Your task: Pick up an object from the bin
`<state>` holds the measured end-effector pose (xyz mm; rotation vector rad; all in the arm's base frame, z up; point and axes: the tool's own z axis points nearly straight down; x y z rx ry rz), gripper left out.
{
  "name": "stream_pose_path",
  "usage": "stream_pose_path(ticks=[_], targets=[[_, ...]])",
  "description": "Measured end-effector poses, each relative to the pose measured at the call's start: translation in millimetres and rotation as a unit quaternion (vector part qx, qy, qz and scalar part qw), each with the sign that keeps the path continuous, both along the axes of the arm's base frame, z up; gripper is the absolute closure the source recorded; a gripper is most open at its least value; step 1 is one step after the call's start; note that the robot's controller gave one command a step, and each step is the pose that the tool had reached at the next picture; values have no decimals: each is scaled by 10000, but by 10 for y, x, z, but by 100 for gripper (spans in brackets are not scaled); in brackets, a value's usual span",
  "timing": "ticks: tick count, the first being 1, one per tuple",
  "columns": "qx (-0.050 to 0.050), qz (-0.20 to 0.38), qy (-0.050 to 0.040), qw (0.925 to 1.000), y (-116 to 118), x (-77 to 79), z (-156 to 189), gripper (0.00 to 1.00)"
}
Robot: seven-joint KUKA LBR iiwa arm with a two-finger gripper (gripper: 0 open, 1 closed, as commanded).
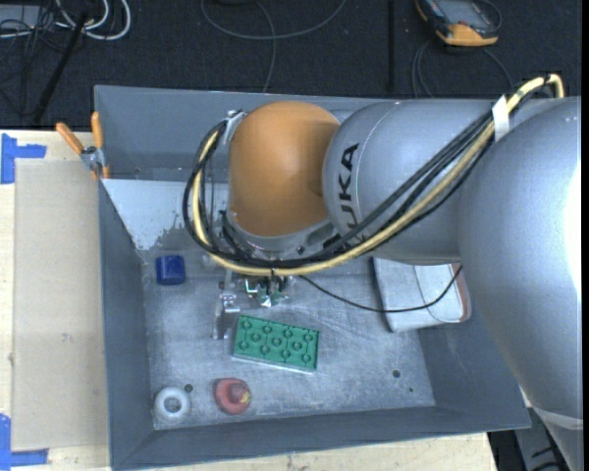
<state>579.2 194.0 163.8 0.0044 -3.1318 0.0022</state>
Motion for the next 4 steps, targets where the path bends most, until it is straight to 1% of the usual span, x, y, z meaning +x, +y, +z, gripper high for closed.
stream_pose_path(ticks=[1,2,3,4], targets=[[45,-212,-66,9997,-949,-197,-919,0],[-3,-1009,-39,9949,-1332,-331,-639,0],[-4,-1814,-25,9834,-1256,-453,-649,0],[4,-2243,-56,9745,-1198,-435,-900,0]])
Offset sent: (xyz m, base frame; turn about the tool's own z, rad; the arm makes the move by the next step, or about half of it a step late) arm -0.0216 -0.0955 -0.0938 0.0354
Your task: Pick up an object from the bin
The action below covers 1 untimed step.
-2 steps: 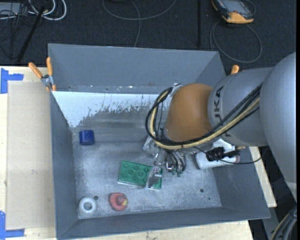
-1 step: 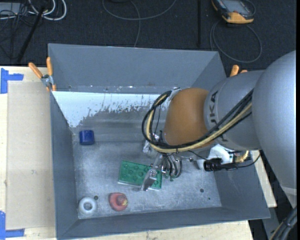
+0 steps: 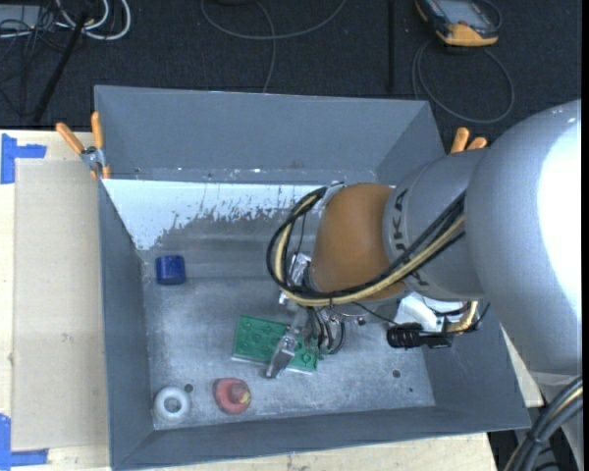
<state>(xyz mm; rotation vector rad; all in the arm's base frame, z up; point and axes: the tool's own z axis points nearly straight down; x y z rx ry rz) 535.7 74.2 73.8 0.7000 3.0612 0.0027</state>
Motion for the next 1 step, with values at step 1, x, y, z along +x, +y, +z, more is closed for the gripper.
stream_pose_path(ticks=[1], targets=[[0,-6,10,10000,2,6,16,0]])
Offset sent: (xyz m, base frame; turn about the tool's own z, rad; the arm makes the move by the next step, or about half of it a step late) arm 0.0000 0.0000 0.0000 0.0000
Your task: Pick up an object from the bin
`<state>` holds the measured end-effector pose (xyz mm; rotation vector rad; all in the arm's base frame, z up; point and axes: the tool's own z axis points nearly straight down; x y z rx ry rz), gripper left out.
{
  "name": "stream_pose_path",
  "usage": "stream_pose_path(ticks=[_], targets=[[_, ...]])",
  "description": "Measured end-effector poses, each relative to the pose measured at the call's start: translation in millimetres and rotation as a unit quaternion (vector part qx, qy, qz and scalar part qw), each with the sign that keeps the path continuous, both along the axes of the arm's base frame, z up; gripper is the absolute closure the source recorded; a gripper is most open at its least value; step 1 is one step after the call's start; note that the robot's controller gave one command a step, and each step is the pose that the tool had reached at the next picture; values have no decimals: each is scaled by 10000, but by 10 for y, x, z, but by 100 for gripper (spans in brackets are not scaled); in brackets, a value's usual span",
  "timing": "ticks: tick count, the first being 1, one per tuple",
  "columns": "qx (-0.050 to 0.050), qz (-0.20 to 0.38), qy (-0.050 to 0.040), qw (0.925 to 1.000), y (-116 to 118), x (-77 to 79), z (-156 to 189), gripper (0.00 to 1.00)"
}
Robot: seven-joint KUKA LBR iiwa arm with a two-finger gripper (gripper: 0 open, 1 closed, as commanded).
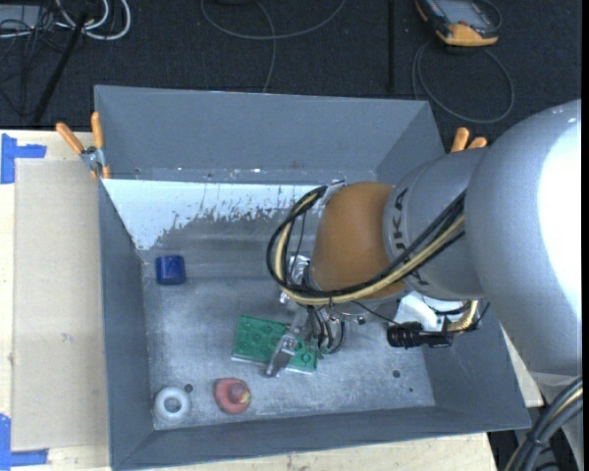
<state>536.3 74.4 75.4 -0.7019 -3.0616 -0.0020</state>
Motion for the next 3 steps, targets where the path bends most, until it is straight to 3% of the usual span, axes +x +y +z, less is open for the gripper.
stream_pose_path(ticks=[1,2,3], targets=[[4,-2,-39,10000,0,25,22,100],[0,9,-34,10000,5,43,787,100],[-2,20,-3,10000,7,48,937,100]])
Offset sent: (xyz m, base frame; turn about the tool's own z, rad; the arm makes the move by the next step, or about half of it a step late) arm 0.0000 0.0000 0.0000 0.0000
